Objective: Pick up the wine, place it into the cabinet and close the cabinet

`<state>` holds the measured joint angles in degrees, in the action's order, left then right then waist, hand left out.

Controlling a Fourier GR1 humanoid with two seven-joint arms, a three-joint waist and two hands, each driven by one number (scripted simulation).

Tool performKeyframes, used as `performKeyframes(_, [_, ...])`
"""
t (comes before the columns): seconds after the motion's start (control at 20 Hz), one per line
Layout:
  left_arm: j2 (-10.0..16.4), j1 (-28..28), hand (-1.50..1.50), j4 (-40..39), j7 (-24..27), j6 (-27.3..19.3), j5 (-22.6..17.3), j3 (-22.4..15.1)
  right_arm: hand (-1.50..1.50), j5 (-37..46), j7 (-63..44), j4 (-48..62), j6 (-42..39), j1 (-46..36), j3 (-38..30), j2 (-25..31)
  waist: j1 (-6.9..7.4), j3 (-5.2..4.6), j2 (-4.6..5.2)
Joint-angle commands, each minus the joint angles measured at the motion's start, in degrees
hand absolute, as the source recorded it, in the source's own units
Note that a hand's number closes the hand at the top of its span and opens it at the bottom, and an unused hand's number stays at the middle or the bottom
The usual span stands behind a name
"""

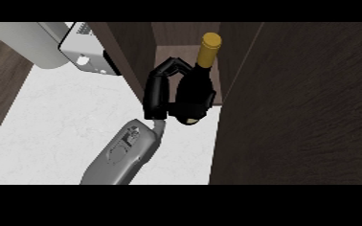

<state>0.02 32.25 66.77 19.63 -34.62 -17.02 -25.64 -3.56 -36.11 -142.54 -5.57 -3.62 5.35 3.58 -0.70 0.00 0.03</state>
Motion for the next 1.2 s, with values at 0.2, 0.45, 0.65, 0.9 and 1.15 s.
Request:
performKeyframes(0.2, [-0.02, 3.44, 1.50, -6.76, 6.75, -0.60, -6.27, 1.26, -1.50, -5.36, -1.63, -5.80, -0.97, 2.04, -3.54, 0.97, -0.32, 0.00, 0.03])
performKeyframes(0.45, [-0.01, 6.14, 1.50, -11.28, 4.75, 2.96, -4.45, 6.83, -1.50, -4.53, 0.12, -4.22, -0.82, 1.55, -2.63, -0.05, -0.05, 0.01, 0.02])
performKeyframes(0.65, [1.34, 5.89, 1.50, -14.09, 6.38, 8.96, -6.62, 8.99, -1.50, -2.63, -2.29, -7.03, 0.17, 3.56, 1.74, -1.89, -0.09, 0.00, -0.02])
performKeyframes(0.9, [-0.01, 10.46, 1.50, -20.57, 6.53, 11.49, -6.79, 12.85, -1.50, -2.20, -1.18, -4.44, -0.03, 1.98, -0.19, -1.14, -0.03, -0.01, 0.07])
performKeyframes(1.15, [1.44, 19.13, 1.50, -29.89, 5.63, 10.79, -5.95, 15.71, -1.50, -4.73, -2.79, -2.88, 0.63, -2.33, -2.22, -0.91, -0.42, -0.02, 0.26])
